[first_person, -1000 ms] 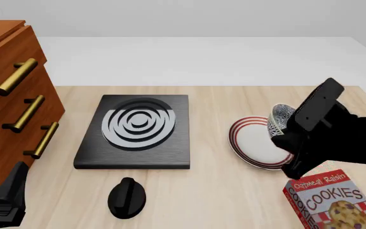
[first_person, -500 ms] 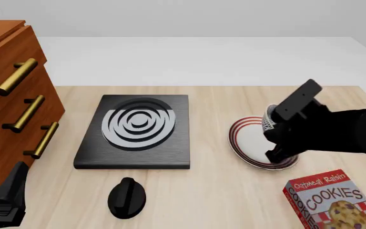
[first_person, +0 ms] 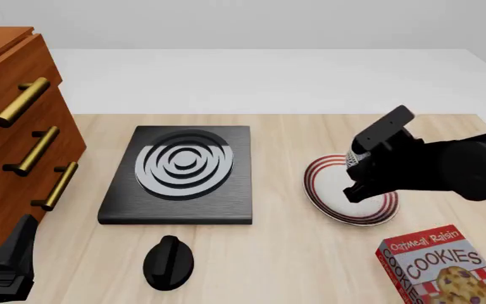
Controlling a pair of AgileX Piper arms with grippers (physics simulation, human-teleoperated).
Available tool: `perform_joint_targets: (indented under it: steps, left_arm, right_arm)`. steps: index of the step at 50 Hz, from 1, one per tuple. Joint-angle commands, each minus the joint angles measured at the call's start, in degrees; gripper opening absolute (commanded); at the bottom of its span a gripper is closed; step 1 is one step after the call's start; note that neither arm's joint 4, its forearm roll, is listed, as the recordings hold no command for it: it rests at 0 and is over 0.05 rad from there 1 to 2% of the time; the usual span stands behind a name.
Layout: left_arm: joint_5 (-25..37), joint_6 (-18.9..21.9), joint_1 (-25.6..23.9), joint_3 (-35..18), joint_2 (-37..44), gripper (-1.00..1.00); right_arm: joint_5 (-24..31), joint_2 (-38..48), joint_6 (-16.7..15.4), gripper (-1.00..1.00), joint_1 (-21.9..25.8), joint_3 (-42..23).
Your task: Pick the akita bowl on the ramekin and place it on the plate.
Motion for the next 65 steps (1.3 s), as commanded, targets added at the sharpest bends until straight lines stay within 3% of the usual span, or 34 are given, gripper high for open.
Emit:
perform_joint_targets:
  steps: [1, 40, 65]
  left_arm:
    - [0.0, 0.0, 0.01, 0.0, 0.0, 1.0]
    - [0.0, 0.0, 0.0, 0.0, 0.0, 1.0]
    - [0.0, -0.01, 0.0, 0.0, 0.01, 1.0]
  right_arm:
    - [-3.85, 3.0, 1.42, -1.0, -1.51, 0.09]
    - [-15.59, 12.31, 4.94, -1.0, -3.78, 2.53]
    - [-19.93, 18.96, 2.68, -1.0, -5.43, -0.3]
